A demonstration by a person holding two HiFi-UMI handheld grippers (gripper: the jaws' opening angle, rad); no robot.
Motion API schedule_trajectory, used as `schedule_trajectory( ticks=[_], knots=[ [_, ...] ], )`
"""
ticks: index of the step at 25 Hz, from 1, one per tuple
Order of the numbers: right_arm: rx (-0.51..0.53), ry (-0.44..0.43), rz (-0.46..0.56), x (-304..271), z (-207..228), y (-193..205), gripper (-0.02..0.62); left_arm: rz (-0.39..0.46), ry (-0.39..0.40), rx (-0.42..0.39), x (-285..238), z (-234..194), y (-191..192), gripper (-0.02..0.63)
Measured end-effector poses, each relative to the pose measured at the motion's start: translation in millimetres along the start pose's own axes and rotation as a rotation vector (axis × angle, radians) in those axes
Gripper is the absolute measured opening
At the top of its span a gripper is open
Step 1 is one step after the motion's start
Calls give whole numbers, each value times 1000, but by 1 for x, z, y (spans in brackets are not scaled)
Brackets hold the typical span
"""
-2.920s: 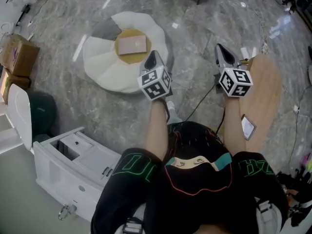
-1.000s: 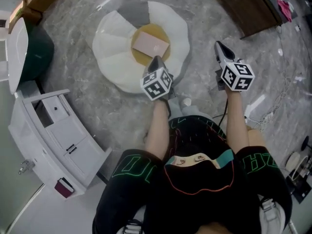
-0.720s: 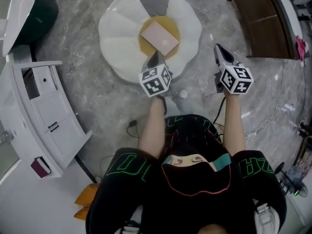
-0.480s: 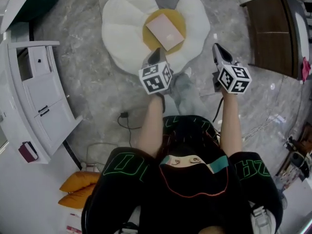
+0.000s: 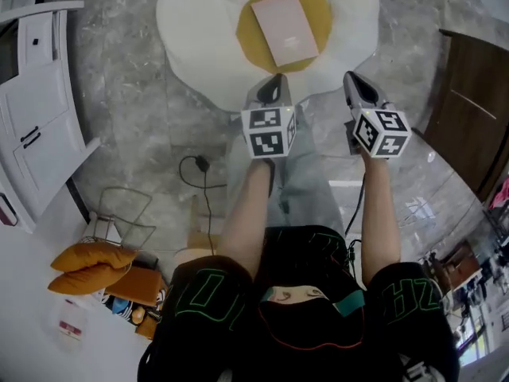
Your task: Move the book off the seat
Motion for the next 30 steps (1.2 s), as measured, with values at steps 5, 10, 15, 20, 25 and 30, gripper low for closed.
schedule_trajectory(
  ticks=[5, 10, 15, 20, 25, 30],
  knots=[
    [71, -93, -85, -65, 30, 21, 3, -44, -69, 33, -51, -7, 42, 11],
    [111, -139, -133, -116, 58, 48, 3, -51, -89, 41, -101, -13, 72, 11],
    [150, -143, -207, -160, 94, 93, 3, -82, -110, 67, -154, -28, 112, 12],
    [172, -182, -250, -189, 118, 124, 3, -120, -144, 18, -197, -40, 139, 14],
    [165, -241, -320, -220, 128, 150, 140, -167, -165, 98, -221, -51, 160, 111],
    [158, -224, -359, -249, 141, 168, 210, -211, -150, 160, -244, -62, 173, 264]
  ],
)
Point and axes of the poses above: the fingertips, and each gripper's own axes: x backward along the fingers, z to its right, y out of its underside, the point moved 4 cm from there along x, backward along the fingers, and after that the axes turned 7 degrees about -y, right-handed, at the moved point
